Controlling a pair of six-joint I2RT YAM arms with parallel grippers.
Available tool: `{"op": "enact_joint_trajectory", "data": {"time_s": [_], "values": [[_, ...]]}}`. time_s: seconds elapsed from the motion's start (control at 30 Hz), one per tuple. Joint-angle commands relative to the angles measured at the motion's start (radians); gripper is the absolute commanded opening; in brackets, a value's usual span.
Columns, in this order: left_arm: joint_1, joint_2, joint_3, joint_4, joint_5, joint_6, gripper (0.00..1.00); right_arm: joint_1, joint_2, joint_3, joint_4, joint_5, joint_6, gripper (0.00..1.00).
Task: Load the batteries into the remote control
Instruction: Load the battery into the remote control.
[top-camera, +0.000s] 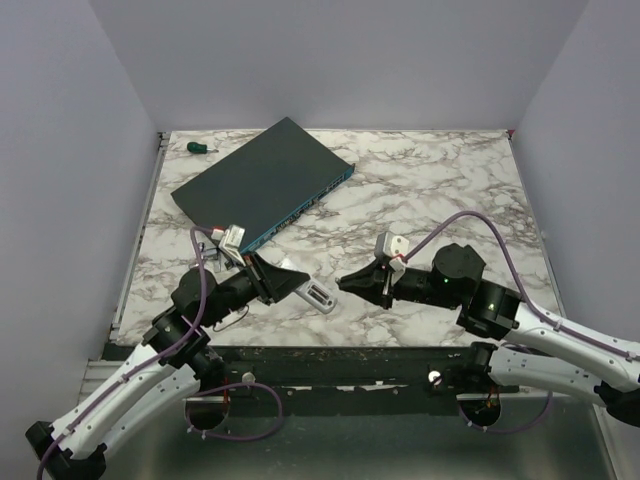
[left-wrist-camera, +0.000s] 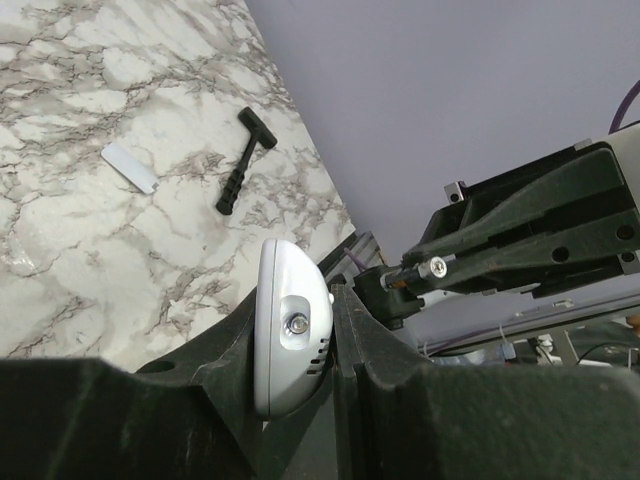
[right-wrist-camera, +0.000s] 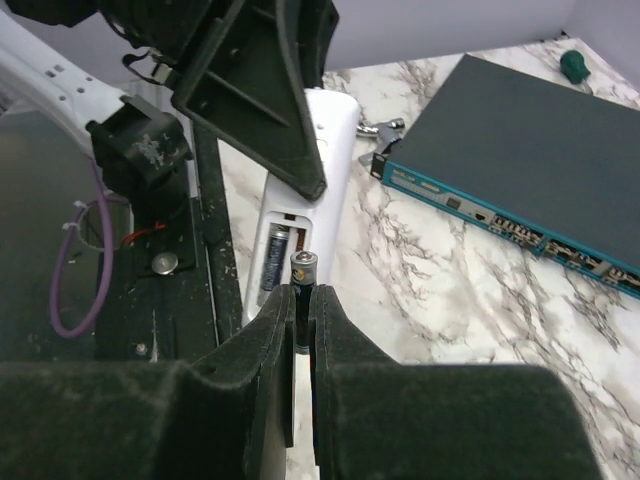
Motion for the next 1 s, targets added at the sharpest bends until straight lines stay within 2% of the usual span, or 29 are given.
{"op": "enact_joint_trajectory", "data": {"time_s": [0.0, 0.63, 0.97], "values": [[0.002, 0.019, 0.0, 0.072, 0.018, -0.007, 0.0, -0.001, -0.018, -0.051, 0.146, -0.103, -0.004, 0.01], [0.002, 0.047, -0.012, 0.069, -0.048, -0.065, 0.0, -0.001, 0.111, -0.135, 0.384, -0.109, 0.13, 0.01], [0.002, 0.056, -0.004, 0.06, -0.042, -0.061, 0.0, -0.001, 0.137, -0.158, 0.43, -0.084, 0.145, 0.01]]}}
